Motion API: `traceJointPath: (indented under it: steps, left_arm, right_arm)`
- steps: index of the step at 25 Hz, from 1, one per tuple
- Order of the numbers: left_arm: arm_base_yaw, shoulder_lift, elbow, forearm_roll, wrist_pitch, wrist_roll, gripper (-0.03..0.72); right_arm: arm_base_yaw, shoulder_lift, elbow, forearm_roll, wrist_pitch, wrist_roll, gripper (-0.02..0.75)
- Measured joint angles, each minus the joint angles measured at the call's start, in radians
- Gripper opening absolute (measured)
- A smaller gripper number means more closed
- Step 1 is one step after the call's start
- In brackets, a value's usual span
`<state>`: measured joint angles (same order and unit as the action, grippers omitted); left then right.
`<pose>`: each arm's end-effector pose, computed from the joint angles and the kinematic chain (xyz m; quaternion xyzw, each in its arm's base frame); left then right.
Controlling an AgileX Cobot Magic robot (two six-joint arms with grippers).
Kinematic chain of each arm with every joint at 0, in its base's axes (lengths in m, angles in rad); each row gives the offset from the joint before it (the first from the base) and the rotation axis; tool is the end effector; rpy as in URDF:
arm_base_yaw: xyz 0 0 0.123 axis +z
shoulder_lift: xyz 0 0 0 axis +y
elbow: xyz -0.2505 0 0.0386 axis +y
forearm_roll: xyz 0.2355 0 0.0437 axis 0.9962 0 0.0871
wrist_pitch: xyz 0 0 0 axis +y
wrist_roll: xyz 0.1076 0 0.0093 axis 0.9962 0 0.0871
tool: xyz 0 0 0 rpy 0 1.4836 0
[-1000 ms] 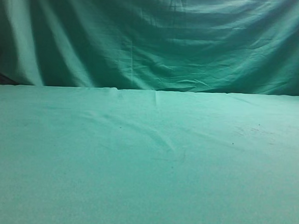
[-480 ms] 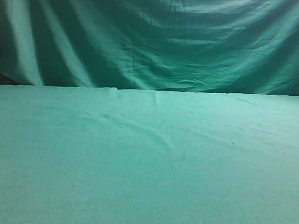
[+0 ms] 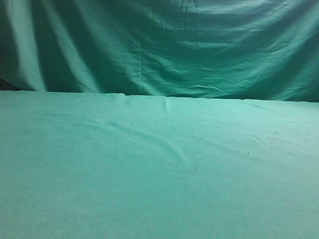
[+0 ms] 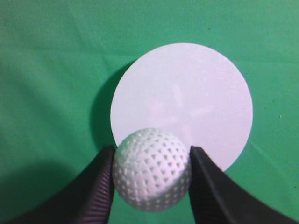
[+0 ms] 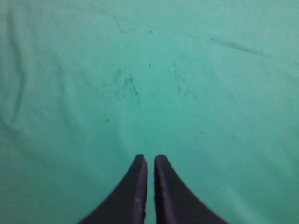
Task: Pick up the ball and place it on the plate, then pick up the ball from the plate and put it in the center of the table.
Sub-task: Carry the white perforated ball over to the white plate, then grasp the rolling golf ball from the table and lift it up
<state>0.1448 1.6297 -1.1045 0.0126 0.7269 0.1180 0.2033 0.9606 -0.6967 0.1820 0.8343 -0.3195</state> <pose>0.3180 0.0473 0.1913 -0.0094 0.9794 0.0314 0.1992 0.1776 0.0514 0.2409 -0.2086 0.9349 0.0655 0.2794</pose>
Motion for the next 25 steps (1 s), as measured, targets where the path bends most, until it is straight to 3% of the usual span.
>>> traceJointPath:
  steps: [4,17,19,22,24,25]
  left_arm:
    - [0.000,0.031,0.000,-0.002,-0.002,0.004,0.309]
    - [0.000,0.104,0.000,-0.003,-0.054,0.041,0.309]
    - [0.000,0.104,0.000,-0.024,-0.054,0.068,0.391]
    - [0.000,0.104,0.000,-0.040,-0.054,0.076,0.596]
    - [0.000,0.105,-0.016,-0.073,-0.038,0.079,0.656]
    - [0.000,0.105,-0.035,-0.096,-0.021,0.083,0.645]
  right_arm:
    - [0.105,0.043,-0.006,-0.162,-0.008,0.181,0.048]
    - [0.155,0.058,-0.008,-0.172,-0.061,0.220,0.048]
    - [0.155,0.058,-0.008,-0.172,-0.061,0.220,0.048]
    - [0.155,0.058,-0.008,-0.159,-0.061,0.220,0.048]
    - [0.155,0.058,-0.008,-0.154,-0.061,0.220,0.048]
    - [0.155,0.058,-0.008,-0.152,-0.061,0.220,0.048]
